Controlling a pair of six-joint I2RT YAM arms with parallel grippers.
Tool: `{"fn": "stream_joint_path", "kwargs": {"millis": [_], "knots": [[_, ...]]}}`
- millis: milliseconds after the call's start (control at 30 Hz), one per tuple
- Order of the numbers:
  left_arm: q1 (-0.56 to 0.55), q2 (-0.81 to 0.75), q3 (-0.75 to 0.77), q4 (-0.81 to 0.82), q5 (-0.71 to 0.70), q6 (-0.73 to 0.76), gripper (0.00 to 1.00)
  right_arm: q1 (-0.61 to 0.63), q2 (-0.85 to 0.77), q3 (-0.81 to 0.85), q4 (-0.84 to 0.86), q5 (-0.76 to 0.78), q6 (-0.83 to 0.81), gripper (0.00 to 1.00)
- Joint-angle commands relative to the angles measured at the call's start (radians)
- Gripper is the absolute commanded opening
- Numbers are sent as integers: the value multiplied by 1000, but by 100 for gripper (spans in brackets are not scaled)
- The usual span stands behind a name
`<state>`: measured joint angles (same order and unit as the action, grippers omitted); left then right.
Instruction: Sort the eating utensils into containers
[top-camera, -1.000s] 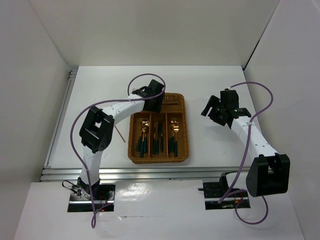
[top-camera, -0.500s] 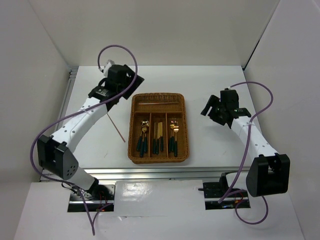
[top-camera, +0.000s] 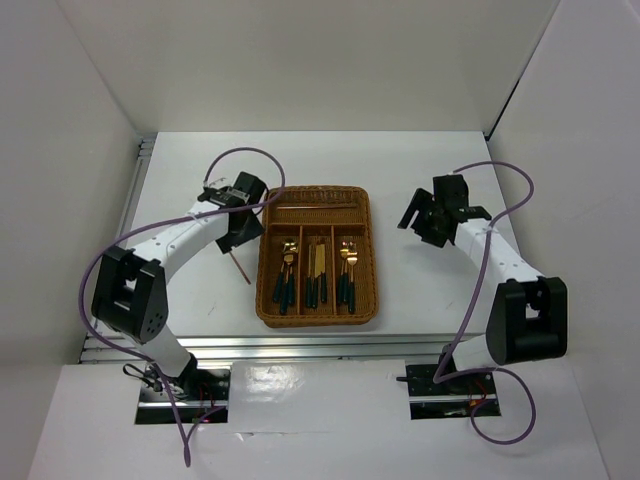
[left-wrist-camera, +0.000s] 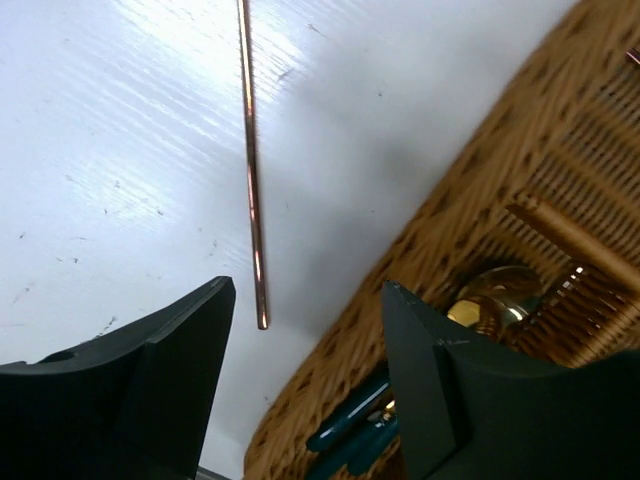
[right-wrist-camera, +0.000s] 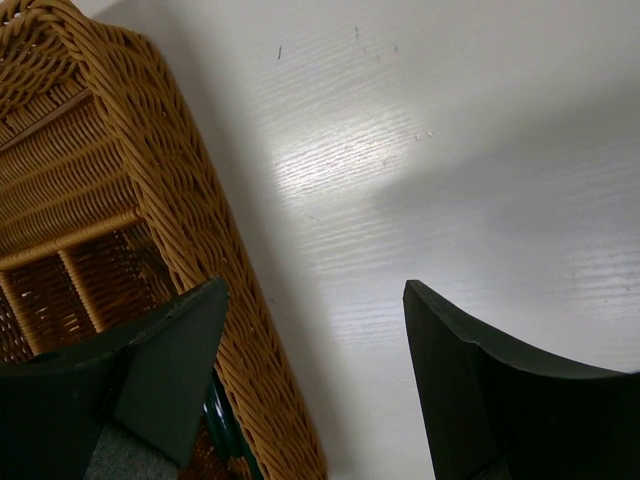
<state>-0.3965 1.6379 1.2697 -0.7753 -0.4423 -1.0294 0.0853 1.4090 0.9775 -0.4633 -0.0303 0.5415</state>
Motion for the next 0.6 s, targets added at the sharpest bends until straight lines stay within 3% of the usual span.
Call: {"fn": "stream_joint_path", "kwargs": {"millis": [0, 167, 267, 367, 567], "knots": [[15, -9, -22, 1, -52, -38, 73, 1, 13, 58, 45, 9, 3, 79], [100, -76, -139, 129, 48, -6, 71, 1, 31, 58, 54, 20, 3, 79], [140, -89, -231, 238, 123, 6, 79, 1, 41, 58, 54, 20, 3, 79], [163, -76, -245, 266, 146, 15, 87, 1, 41, 58, 54, 29, 3, 79], [163, -15, -225, 277, 146, 15, 85, 1, 51, 67, 54, 29, 12, 79]]}}
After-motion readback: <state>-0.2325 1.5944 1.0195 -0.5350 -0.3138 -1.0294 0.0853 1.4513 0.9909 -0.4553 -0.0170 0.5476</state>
